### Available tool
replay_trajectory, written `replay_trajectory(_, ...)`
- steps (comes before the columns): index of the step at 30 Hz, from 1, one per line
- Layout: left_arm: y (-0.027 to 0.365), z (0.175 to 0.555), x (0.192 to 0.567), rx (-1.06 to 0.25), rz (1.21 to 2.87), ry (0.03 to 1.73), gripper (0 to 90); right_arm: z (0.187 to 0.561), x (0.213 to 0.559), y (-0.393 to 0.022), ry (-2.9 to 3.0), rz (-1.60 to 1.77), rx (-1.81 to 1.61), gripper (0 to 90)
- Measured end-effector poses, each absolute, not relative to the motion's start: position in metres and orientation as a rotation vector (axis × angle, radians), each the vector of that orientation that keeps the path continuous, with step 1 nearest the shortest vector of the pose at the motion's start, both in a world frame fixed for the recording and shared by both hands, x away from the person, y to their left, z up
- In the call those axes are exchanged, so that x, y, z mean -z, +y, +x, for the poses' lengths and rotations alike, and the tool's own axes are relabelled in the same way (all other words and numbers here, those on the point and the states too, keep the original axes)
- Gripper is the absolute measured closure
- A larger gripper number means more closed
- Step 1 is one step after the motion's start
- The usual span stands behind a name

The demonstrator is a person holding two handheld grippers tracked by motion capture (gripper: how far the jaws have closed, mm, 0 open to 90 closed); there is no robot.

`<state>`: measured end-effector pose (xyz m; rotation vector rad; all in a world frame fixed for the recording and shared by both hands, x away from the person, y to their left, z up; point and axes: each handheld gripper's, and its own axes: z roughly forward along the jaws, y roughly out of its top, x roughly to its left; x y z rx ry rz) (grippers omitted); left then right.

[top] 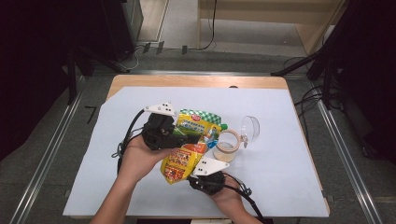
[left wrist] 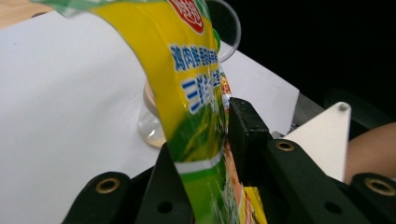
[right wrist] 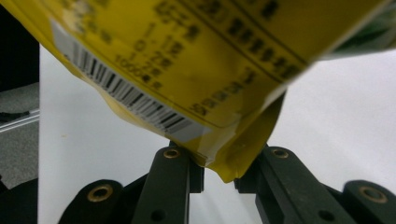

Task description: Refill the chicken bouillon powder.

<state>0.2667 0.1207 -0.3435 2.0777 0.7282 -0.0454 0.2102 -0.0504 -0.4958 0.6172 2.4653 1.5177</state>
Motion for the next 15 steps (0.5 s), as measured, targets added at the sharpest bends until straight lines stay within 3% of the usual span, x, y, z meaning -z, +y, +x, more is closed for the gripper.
replay_trajectory(8,0.109,0.266,0.35,-0.002,2.114,0.759,77.0,0.205,0.494,-0.045,2.492,0.593,-1.535,78.8)
replay_trajectory(15,0.104,0.27,0.357,0.04,2.113,0.803,74.0,0.198,0.484,-0.039,2.495,0.535,-1.558,77.3)
